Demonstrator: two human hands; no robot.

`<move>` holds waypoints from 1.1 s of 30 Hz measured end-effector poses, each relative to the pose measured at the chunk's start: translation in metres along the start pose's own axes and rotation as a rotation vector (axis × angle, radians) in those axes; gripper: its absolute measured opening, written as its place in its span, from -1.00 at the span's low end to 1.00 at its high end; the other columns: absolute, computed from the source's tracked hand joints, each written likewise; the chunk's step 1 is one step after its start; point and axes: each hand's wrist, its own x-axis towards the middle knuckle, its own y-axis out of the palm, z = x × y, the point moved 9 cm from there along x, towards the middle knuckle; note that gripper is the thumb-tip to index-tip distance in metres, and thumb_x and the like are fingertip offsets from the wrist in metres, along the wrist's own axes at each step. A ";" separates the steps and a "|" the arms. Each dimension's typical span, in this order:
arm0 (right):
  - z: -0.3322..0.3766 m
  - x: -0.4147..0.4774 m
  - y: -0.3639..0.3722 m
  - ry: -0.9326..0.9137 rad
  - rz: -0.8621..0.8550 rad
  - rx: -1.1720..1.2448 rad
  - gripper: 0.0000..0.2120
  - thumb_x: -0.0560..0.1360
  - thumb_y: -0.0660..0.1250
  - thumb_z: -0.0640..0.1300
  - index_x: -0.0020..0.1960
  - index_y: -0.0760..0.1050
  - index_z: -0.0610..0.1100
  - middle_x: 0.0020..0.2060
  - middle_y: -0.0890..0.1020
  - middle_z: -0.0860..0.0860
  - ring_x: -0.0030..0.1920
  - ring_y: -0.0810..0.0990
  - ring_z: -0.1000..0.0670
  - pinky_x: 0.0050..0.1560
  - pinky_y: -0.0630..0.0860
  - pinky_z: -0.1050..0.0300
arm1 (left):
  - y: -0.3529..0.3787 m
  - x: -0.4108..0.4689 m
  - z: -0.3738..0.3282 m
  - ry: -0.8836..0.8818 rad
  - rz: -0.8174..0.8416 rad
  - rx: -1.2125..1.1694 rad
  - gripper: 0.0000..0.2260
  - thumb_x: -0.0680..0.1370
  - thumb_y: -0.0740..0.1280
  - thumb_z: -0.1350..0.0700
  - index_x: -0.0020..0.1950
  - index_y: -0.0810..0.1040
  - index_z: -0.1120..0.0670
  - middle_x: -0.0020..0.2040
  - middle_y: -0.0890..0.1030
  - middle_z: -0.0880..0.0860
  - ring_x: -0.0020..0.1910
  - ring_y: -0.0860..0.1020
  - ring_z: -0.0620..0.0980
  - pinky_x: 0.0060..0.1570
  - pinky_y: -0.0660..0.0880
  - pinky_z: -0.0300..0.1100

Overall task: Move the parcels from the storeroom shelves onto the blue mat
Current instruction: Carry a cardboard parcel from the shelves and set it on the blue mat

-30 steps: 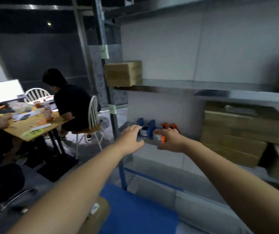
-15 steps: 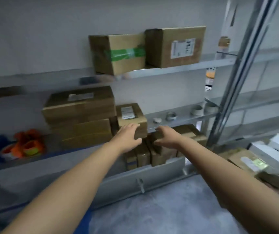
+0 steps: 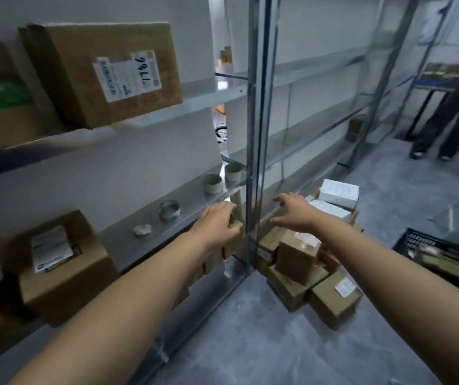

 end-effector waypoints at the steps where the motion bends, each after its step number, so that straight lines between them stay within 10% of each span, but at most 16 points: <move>1: -0.014 0.006 -0.006 0.036 -0.023 0.008 -0.39 0.44 0.42 -0.01 0.43 0.32 -0.10 0.33 0.42 -0.11 0.33 0.38 -0.12 0.34 0.40 -0.10 | 0.007 0.020 -0.006 0.029 0.017 -0.024 -0.52 0.48 0.34 -0.05 0.38 0.38 -0.01 0.33 0.44 0.00 0.34 0.37 0.04 0.35 0.36 0.05; 15: -0.236 0.011 -0.051 0.525 -0.106 0.092 -0.42 0.45 0.42 -0.05 0.41 0.34 -0.16 0.30 0.45 -0.13 0.30 0.40 -0.10 0.25 0.34 0.09 | 0.161 0.191 -0.151 0.365 0.312 -0.045 -0.46 0.48 0.36 -0.02 0.43 0.32 0.00 0.38 0.42 0.02 0.34 0.38 0.02 0.33 0.37 -0.02; 20: -0.337 0.031 -0.070 0.567 -0.088 0.089 -0.36 0.45 0.40 0.04 0.45 0.29 -0.13 0.33 0.41 -0.11 0.37 0.32 -0.11 0.34 0.29 0.04 | 0.217 0.250 -0.205 0.330 0.333 -0.121 -0.57 0.49 0.35 -0.03 0.34 0.38 -0.04 0.26 0.47 -0.03 0.20 0.43 -0.04 0.03 0.33 -0.20; 33: -0.594 0.149 -0.037 0.592 0.102 0.102 -0.39 0.44 0.35 0.00 0.44 0.28 -0.10 0.33 0.36 -0.08 0.39 0.25 -0.09 0.32 0.32 0.00 | 0.407 0.424 -0.286 0.132 0.415 -0.172 -0.61 0.51 0.32 0.02 0.32 0.43 0.08 0.23 0.49 0.07 0.23 0.45 0.07 0.22 0.46 0.00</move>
